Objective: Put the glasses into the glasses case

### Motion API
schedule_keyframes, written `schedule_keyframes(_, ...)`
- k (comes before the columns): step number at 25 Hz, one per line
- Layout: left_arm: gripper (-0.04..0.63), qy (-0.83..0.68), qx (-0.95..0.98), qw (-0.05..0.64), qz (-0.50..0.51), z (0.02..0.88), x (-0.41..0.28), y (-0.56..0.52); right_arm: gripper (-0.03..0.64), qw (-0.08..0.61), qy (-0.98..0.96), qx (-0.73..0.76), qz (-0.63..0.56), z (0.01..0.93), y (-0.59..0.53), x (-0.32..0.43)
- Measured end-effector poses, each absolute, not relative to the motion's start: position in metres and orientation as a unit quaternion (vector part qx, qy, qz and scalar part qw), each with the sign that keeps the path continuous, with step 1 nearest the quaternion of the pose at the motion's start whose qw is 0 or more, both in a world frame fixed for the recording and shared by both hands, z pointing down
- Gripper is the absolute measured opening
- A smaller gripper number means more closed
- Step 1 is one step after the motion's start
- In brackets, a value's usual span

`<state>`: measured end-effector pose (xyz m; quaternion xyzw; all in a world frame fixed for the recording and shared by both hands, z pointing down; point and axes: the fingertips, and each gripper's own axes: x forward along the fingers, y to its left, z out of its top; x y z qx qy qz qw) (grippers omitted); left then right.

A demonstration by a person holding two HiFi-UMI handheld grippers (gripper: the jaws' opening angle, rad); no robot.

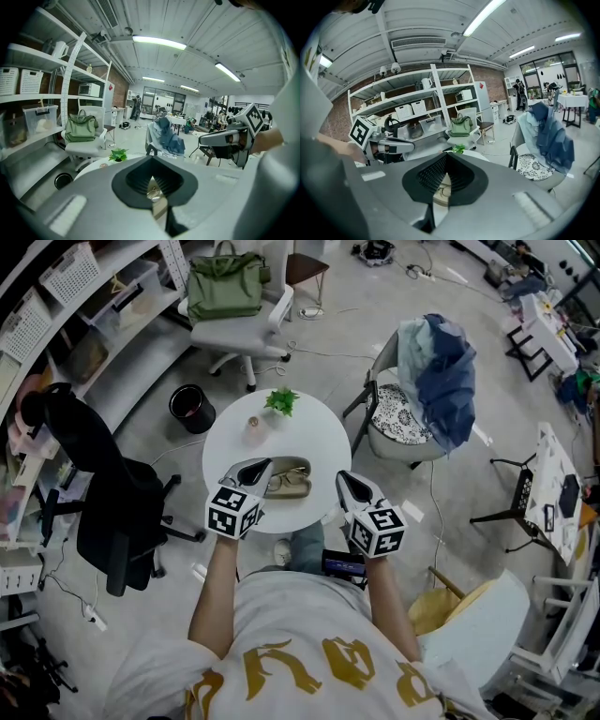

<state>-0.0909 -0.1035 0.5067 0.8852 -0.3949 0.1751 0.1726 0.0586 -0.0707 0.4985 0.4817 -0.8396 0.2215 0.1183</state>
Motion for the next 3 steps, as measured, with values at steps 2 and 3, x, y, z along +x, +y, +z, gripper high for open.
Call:
schedule_keyframes(2,0.0,-0.394,0.885,0.175,0.175,0.5078,-0.092,-0.1052,0.028,0.117,-0.84,0.481,0.223,0.4984,-0.0721,0.0579)
schedule_keyframes(3,0.0,-0.394,0.885,0.176,0.174,0.5082,-0.0924,-0.1061,0.028,0.117,-0.84,0.481,0.224,0.4984,-0.0729,0.0576)
